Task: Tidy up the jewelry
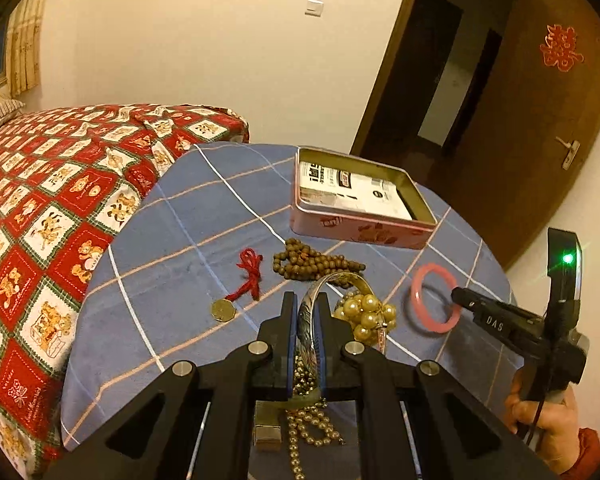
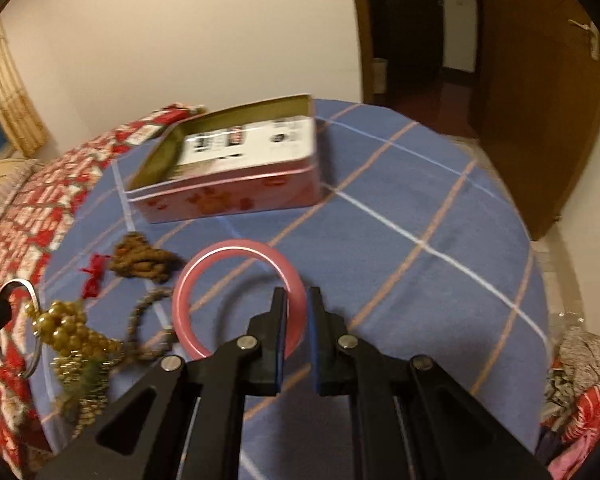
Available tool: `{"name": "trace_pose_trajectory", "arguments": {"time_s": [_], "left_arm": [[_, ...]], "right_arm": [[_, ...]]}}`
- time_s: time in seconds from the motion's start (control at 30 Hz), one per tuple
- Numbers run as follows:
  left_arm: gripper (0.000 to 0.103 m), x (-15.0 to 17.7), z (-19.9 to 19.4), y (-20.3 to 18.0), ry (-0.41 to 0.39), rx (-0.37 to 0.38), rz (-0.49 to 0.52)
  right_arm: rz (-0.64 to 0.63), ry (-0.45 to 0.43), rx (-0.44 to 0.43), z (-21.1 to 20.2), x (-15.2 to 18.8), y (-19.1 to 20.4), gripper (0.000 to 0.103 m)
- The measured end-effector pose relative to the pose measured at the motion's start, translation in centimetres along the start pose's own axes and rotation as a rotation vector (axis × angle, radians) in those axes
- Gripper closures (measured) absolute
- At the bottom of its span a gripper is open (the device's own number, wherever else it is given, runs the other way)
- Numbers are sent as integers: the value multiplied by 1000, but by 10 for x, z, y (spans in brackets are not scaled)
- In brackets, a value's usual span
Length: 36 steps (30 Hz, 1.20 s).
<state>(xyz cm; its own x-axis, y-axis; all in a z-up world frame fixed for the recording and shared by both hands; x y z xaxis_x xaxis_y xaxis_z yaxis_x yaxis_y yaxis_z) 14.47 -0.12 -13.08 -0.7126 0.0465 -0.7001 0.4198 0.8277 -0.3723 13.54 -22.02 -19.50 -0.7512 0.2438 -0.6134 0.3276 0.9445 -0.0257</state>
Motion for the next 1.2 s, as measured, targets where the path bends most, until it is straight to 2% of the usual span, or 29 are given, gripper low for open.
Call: {"name": "trace_pose_trajectory", "arguments": {"time_s": [0.13, 0.17, 0.2, 0.23, 0.27, 0.4, 0.43, 0.5, 0.53, 0.7, 0.83, 0.9, 1.03, 1.1, 1.17, 1.2], "left_arm": [[96, 1, 3, -2, 6, 5, -4], [96, 1, 2, -2, 5, 2, -3], [96, 0, 2, -1, 4, -2, -4], [96, -1, 1, -1, 3, -5, -4], [96, -2, 1, 0, 3, -9, -2], [96, -4, 0, 1, -1, -10, -7], [96, -5, 0, 1, -4, -9, -8], [96, -7, 0, 0, -6, -5, -11], [96, -9, -1, -1, -9, -3, -11], [96, -15, -7, -8, -21, 14, -4], [96, -16, -13, -12, -18, 21, 11], [96, -16, -14, -7, -13, 5, 9], [96, -13, -11, 2, -5, -8, -10], [96, -11, -7, 4, 5, -57, 6], [96, -10, -2, 5, 17, -101, 31], [96, -8, 1, 5, 23, -92, 27]], "right_arm": [[16, 62, -12, 10, 8, -6, 86], [36, 61, -16, 8, 8, -7, 75], [50, 51, -33, 4, 8, -7, 53], [61, 28, -59, -3, 6, -6, 44], [58, -9, -86, -13, 4, -3, 40], [-54, -133, -156, -51, 0, 21, 40], [-74, -137, -189, -55, 0, 29, 41], [-136, -123, -278, -63, 7, 48, 49], [-174, -117, -306, -65, 12, 59, 50], [-320, -121, -328, -62, 31, 101, 50], [-319, -168, -353, -61, 17, 119, 51], [-317, -169, -380, -63, 12, 123, 89], [-302, -214, -341, -74, 3, 117, 90], [-282, -247, -310, -81, -3, 111, 90], [-243, -263, -321, -89, -10, 105, 90], [-225, -267, -340, -92, -14, 104, 90]]}}
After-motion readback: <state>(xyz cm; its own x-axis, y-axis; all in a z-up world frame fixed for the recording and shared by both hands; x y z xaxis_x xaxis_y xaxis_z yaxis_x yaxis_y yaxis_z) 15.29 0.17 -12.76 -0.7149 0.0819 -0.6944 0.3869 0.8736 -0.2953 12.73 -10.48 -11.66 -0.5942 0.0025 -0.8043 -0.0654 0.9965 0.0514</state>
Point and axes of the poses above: each gripper's, at about its wrist camera, not at the fingertips, and z roughly the way its jaws point, y to its left, x to its underside, the point moved 9 cm from there along z, roughly the way its jaws point, and after that the axes turned 13 degrees about x, right-handed, at the moved point
